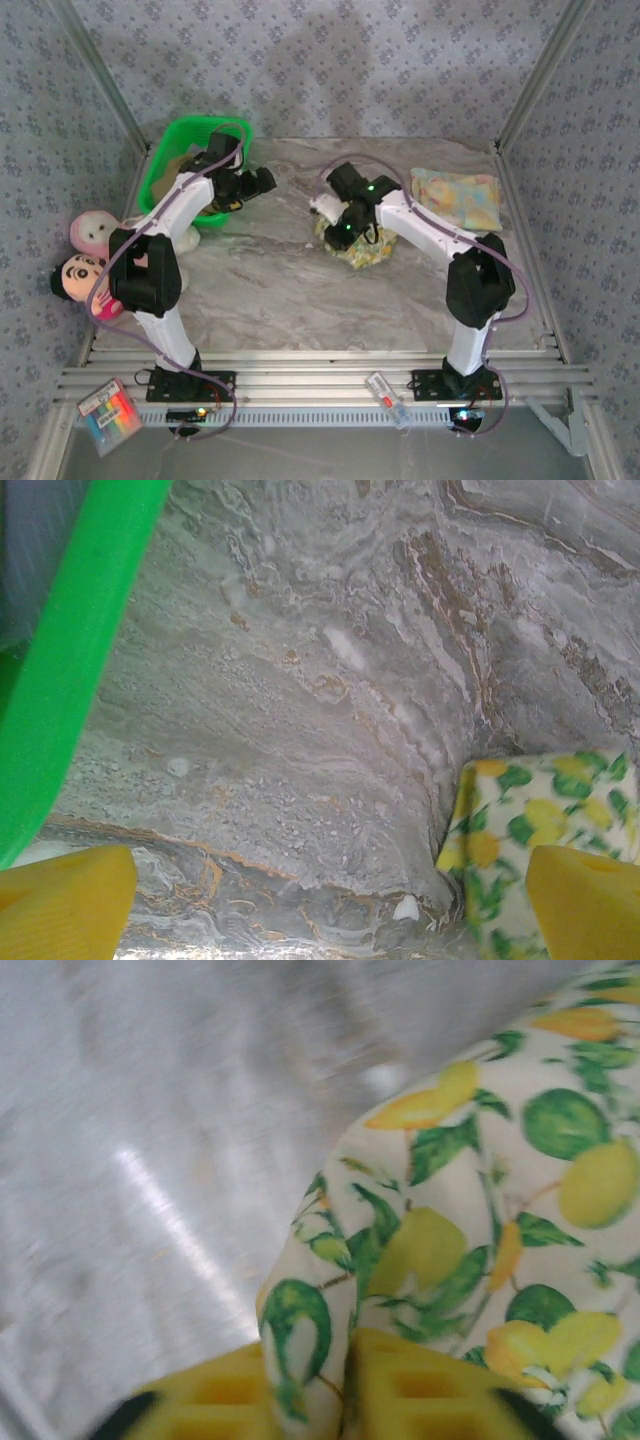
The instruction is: Fold and stack the skirts
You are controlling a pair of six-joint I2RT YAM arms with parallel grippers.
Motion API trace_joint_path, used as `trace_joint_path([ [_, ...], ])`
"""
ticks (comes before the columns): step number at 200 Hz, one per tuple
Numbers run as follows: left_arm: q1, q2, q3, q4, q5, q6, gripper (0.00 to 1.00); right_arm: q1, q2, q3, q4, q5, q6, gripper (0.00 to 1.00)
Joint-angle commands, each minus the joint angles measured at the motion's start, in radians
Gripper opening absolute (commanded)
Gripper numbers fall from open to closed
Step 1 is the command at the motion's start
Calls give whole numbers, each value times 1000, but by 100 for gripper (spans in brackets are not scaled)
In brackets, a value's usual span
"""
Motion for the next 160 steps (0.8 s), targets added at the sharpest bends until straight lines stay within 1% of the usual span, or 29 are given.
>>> trace_joint_path([
  [1, -6, -61, -36, 30, 43, 1, 100, 42, 37, -8, -135, -186, -114, 45],
  [5, -7, -62, -42, 31, 48, 0, 100, 41, 27, -23, -116, -195, -102, 48],
  [15, -10, -63, -54, 37, 62, -1, 100, 27, -29, -84, -15, -201, -43, 65],
  [20, -13, -62, -59, 41, 68, -1, 100, 12, -68, -120, 57, -195, 6, 71],
  [36, -31, -60, -74, 48, 73, -7, 100, -63, -199, -248, 306, -176, 191, 80],
  [42, -39, -57, -76, 48, 74, -9, 100, -98, -245, -305, 413, -145, 283, 84],
  [48, -50, -53, -78, 48, 75, -12, 100, -134, -284, -359, 502, -89, 368, 85],
  [62, -80, -43, -75, 51, 72, -19, 100, -215, -348, -486, 615, 54, 552, 86],
  [73, -109, -33, -69, 55, 66, -25, 100, -270, -367, -545, 625, 115, 643, 86],
  [80, -126, -25, -64, 56, 60, -28, 100, -297, -375, -581, 627, 128, 685, 84],
  [88, -149, -14, -60, 57, 56, -32, 100, -329, -376, -624, 639, 112, 713, 81],
  [96, -169, -1, -53, 58, 58, -36, 100, -347, -376, -665, 663, 60, 717, 79],
  [120, -224, 39, -36, 44, 59, -44, 100, -351, -356, -755, 691, -36, 700, 74],
  [136, -258, 59, -37, 42, 63, -47, 100, -346, -327, -794, 698, -65, 682, 70],
  [160, -302, 77, -39, 13, 53, -39, 100, -331, -286, -825, 705, -56, 669, 63],
])
